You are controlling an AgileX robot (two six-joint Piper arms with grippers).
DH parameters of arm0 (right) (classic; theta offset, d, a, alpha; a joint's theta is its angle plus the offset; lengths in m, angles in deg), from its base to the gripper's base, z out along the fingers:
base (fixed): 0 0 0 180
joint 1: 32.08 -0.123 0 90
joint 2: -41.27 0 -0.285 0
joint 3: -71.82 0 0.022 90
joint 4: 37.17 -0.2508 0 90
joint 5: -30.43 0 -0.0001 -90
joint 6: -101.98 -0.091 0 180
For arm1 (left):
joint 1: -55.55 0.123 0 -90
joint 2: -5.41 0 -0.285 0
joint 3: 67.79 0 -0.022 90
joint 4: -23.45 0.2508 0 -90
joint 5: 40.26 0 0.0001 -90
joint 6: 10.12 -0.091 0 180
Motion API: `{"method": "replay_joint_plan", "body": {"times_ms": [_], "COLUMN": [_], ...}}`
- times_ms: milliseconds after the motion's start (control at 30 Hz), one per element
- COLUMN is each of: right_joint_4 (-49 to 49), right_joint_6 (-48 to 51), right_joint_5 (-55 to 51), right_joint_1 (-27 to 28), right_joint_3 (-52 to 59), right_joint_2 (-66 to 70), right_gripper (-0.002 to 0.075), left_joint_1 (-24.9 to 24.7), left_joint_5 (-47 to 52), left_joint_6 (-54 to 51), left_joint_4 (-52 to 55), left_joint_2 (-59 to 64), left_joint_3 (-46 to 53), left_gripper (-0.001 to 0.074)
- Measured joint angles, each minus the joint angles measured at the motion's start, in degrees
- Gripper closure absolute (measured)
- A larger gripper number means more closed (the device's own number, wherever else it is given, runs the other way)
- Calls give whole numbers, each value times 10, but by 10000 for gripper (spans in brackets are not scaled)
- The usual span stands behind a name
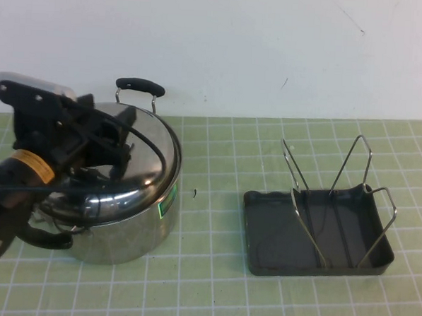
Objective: Put pot lid on rack
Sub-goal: Open the pot, then hand over the pot lid
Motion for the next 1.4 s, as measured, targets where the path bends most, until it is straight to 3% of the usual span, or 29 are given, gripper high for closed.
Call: {"method": "replay_joint_plan", "body": {"times_ms": [300, 433, 667, 833, 1133, 1233, 1400], "right_joint_4": [0, -11, -233, -310, -351, -472, -825], "right_joint_6": [-1, -13, -178, -204, -123, -15, 331], "right_joint_5": [0, 0, 11, 33, 56, 24, -30], "right_joint_1": [0, 0, 0, 0, -1, -20, -69], "right_joint_3": [0, 0, 0, 0, 0, -2, -47], "right_joint_2": [0, 0, 0, 0, 0, 0, 40], "right_gripper": [696, 696, 696, 696, 696, 696, 696], "left_joint_1": [-16, -17, -17, -17, -18, -18, -18], "left_joint_5": [-18, -21, 4, 16, -9, -67, -155], "left_joint_6": [-32, -32, -18, 42, 351, 386, 399], "left_joint_4": [-40, -65, -54, 4, 250, 287, 292], "left_joint_2": [32, 34, 7, -100, -249, -248, -225], "left_joint_3": [-3, -4, -3, -2, -1, -1, -1], "left_gripper": [276, 400, 425, 424, 425, 425, 425]}}
